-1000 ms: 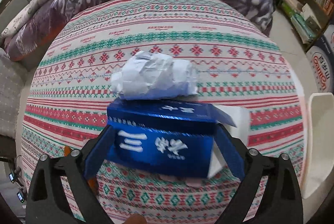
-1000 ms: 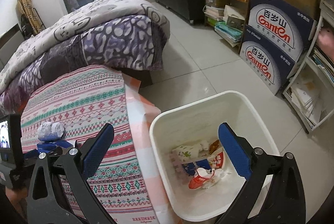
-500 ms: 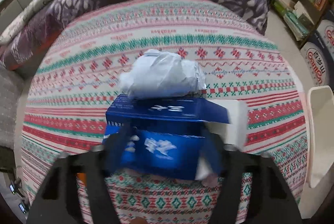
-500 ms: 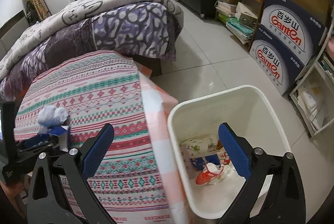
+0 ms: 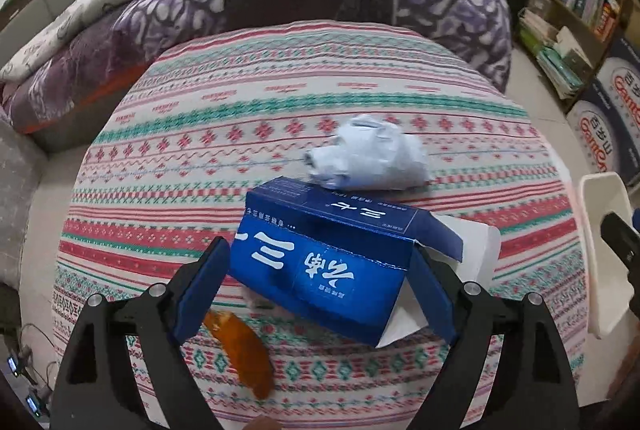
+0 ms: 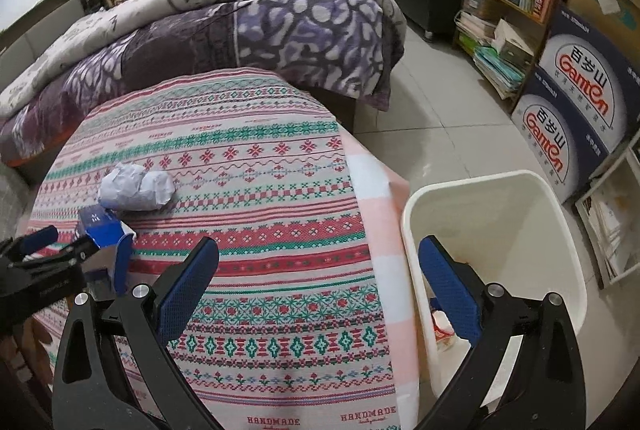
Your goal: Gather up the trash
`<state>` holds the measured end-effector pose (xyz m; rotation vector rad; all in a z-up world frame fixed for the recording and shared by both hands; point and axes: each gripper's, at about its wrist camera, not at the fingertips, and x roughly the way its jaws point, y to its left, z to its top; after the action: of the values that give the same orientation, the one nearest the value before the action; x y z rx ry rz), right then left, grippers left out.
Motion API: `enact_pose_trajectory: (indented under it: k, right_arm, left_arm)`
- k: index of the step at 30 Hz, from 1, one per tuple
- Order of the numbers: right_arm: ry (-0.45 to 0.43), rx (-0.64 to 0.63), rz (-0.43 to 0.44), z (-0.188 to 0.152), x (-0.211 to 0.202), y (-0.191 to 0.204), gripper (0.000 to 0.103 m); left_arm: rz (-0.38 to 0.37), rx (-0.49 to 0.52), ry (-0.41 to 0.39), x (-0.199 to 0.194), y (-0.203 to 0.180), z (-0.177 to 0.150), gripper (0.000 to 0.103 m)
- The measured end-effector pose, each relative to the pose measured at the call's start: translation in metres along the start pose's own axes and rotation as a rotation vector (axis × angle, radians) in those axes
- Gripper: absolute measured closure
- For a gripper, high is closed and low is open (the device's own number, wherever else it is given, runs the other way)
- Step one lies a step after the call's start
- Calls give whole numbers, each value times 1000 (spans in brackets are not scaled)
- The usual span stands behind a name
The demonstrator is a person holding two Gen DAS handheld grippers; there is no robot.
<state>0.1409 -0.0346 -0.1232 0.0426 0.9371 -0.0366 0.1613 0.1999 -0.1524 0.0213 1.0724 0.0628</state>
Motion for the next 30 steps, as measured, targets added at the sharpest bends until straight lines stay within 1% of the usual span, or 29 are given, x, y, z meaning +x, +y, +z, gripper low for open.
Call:
enact_pose_trajectory:
  k: [3, 5, 8, 10, 13, 17, 21, 23, 24, 26, 27, 29, 30]
  right_arm:
    - [10, 7, 1, 1, 3, -2, 7]
    - [19, 20, 8, 2, 4, -4, 7]
    - [34, 35, 23, 4, 7, -7, 7]
    - [45, 40, 35, 4, 10, -7, 7]
    - [61, 37, 50, 4, 13, -6, 7]
    - [73, 29, 48, 3, 17, -4, 7]
    - [87, 18, 57, 1, 20, 0, 7]
    - [90, 6, 57, -1, 20, 3, 7]
    - [90, 1, 57, -2, 20, 4, 7]
    - [91, 1, 59, -2, 19, 5, 7]
    - [90, 2, 60, -2, 19, 5, 7]
    - [87, 1, 64, -1, 17, 6, 7]
    - [86, -1, 65, -1, 17, 7, 7]
  left_arm:
    - [-41, -27, 23, 7, 8, 4, 11]
    - [-36, -8, 44, 14, 6, 6, 7]
    - [-29, 33, 86, 27, -1, 8, 7]
    - [-26, 46, 117, 40, 0, 9, 7]
    - [-28, 49, 140, 51, 1, 9, 7]
    - [-7, 67, 140, 56, -1, 9, 7]
    - [4, 79, 120, 56, 2, 7, 5]
    - [18, 82, 98, 52, 4, 6, 6]
    - [21, 86, 90, 50, 3, 6, 10]
    - [-2, 90, 65, 41, 1, 6, 30]
    - [3, 93, 53, 38, -1, 7, 39]
    - [11, 110, 22, 25, -6, 9, 49]
    - [14, 108, 10, 20, -6, 10, 52]
